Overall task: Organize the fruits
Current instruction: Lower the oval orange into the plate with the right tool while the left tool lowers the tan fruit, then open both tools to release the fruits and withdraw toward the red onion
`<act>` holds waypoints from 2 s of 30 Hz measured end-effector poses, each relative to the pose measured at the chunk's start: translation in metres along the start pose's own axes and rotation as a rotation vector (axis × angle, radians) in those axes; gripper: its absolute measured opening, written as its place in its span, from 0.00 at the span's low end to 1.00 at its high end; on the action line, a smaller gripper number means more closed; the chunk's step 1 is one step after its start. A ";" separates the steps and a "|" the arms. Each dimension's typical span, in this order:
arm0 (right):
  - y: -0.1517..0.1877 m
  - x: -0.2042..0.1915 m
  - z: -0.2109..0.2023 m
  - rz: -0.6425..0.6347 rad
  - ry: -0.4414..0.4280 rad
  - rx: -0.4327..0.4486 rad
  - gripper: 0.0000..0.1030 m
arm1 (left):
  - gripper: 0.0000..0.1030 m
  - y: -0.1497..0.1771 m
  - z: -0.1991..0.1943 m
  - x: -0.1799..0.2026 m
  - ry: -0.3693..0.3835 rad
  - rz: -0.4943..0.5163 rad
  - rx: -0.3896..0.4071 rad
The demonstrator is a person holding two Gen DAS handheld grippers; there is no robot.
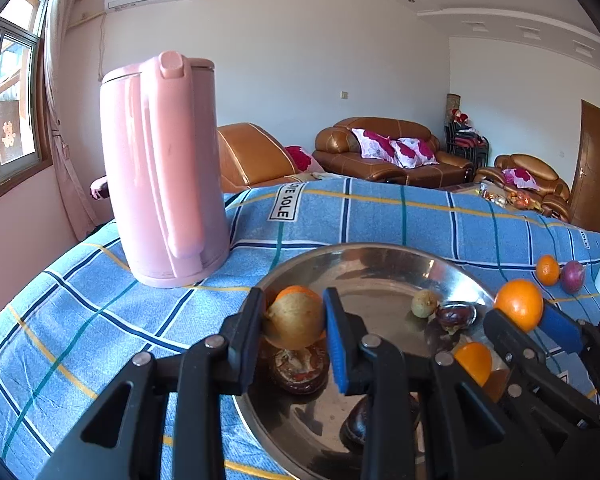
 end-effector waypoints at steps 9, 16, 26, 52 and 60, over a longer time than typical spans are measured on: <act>-0.001 -0.020 0.027 0.000 -0.050 -0.075 0.43 | 0.30 0.001 0.015 -0.010 -0.058 0.015 -0.049; 0.004 -0.030 0.048 -0.012 -0.097 -0.163 0.43 | 0.30 0.001 0.026 -0.014 -0.070 0.028 -0.079; 0.009 -0.037 0.066 -0.040 -0.111 -0.239 0.43 | 0.30 0.002 0.046 -0.015 -0.057 0.013 -0.144; 0.001 -0.014 0.032 0.032 -0.076 -0.092 0.79 | 1.00 -0.013 0.013 -0.036 -0.141 -0.101 0.068; -0.001 0.026 0.017 0.096 0.004 -0.018 0.79 | 1.00 -0.007 0.004 -0.039 -0.170 -0.114 0.090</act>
Point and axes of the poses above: each gripper's, at about its wrist camera, not at the fingertips, and z roughly the way its jaws point, x to its right, y to its underside, the point moved 2 cm from there along z, roughly the way its jaws point, and after that the axes turned 10 degrees about x, right-handed, at the moved point
